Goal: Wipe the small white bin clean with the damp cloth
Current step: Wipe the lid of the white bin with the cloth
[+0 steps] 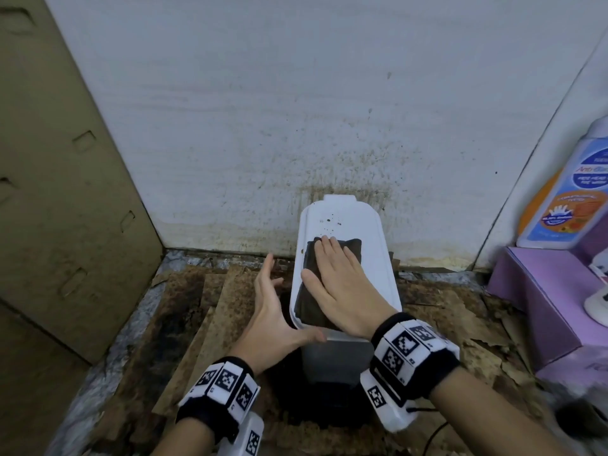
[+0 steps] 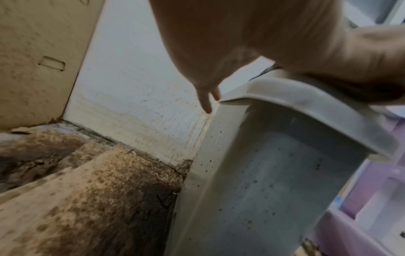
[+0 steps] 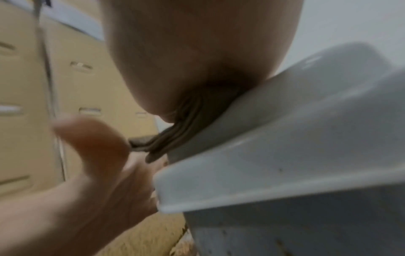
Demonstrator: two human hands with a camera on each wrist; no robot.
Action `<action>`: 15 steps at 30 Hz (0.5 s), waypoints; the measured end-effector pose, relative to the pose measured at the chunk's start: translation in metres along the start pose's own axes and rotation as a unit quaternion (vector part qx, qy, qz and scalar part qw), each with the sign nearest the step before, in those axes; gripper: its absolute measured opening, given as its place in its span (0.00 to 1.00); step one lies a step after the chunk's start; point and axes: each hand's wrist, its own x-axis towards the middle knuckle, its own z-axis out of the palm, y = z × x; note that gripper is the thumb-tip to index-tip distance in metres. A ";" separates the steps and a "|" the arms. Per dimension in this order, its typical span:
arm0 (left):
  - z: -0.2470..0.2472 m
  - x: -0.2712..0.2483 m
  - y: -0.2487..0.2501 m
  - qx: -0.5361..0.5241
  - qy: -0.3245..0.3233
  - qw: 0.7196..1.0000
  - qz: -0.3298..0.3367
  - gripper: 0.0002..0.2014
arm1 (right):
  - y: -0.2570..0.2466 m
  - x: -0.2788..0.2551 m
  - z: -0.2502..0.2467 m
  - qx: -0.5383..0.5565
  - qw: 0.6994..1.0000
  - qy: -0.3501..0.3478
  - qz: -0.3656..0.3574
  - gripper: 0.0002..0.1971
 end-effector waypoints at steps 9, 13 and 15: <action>0.027 0.022 0.075 0.255 0.019 0.957 0.136 0.28 | 0.061 -0.033 -0.017 0.119 0.976 0.154 0.095 0.24; 0.048 0.037 0.080 0.397 -0.069 0.909 0.107 0.32 | 0.067 -0.044 0.000 0.207 0.965 0.121 0.111 0.28; 0.049 0.042 0.074 0.447 -0.095 0.884 0.093 0.34 | 0.069 -0.048 0.006 0.244 0.957 0.114 0.107 0.30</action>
